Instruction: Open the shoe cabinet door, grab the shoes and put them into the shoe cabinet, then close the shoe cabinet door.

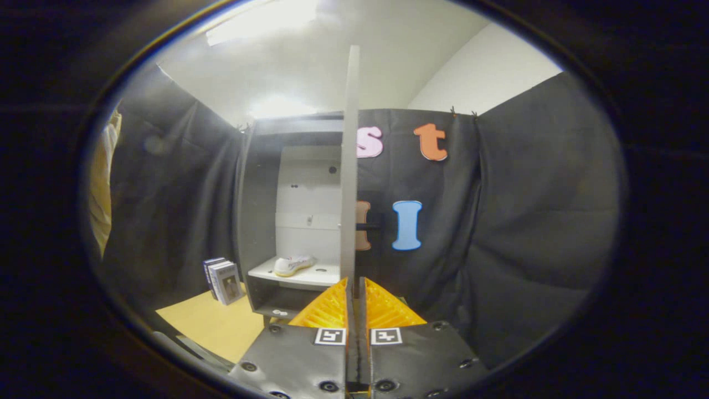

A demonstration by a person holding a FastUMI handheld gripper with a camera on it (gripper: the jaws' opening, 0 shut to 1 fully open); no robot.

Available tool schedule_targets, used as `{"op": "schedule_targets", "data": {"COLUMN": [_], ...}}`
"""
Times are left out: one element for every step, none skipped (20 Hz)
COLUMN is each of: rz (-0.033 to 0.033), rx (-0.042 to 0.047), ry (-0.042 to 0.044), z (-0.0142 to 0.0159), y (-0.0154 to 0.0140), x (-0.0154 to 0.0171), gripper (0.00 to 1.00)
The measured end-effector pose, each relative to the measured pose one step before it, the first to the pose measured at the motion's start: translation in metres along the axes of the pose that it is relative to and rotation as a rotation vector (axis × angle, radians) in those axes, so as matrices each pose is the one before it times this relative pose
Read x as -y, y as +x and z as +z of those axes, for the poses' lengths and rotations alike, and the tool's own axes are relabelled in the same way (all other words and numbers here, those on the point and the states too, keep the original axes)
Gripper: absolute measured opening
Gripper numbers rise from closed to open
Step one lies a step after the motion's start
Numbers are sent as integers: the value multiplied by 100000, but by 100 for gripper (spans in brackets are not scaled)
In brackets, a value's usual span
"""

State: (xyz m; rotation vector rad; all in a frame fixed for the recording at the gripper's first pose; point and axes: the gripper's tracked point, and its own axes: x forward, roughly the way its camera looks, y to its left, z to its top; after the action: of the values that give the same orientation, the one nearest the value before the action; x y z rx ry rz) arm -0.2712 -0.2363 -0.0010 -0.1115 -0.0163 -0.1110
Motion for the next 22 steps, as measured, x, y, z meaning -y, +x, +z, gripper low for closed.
{"op": "schedule_targets", "data": {"rz": [2924,3493,3130,3504,2930,2719,1595,983,-319,-505,-272,-348,-254,-729,-593,-384,-814,-661,-24,-116,-838,-422], "rx": [698,-1273,-1835,-1650,-1148,-1597,-2301,-2095,-1058,-1188,-1273,-1903,-1807,-1801,-2096,-2517,-3776,-3641,-3618,-3678,-3119,-3736], "ry": [-900,-930,-1023,-95,1344,2007,1912,1488,422,-207,-377,-290,-32,118,317,572,318,980,1704,1232,430,153], "z": [-246,-903,-911,-818,-898,-1120,-1280,-1512,-841,-1179,-1243,-1465,-1432,-1428,-1340,-1667,-1886,-1772,-1530,-1685,-1567,-1636], "y": [-81,276,176,534,530,845,669,784,536,772,689,789,765,703,829,1075,837,921,1046,1143,1263,1235], "x": [-1404,-1603,-1415,-1489,-1416,-1120,-872,-635,-157,-74,-215,-342,-229,5,80,-189,-183,-27,-231,-77,114,-43], "gripper": [2,2,2,2,3,3,4,5,5,5,5,5,5,5,5,5,5,5,5,5,5,5]}}
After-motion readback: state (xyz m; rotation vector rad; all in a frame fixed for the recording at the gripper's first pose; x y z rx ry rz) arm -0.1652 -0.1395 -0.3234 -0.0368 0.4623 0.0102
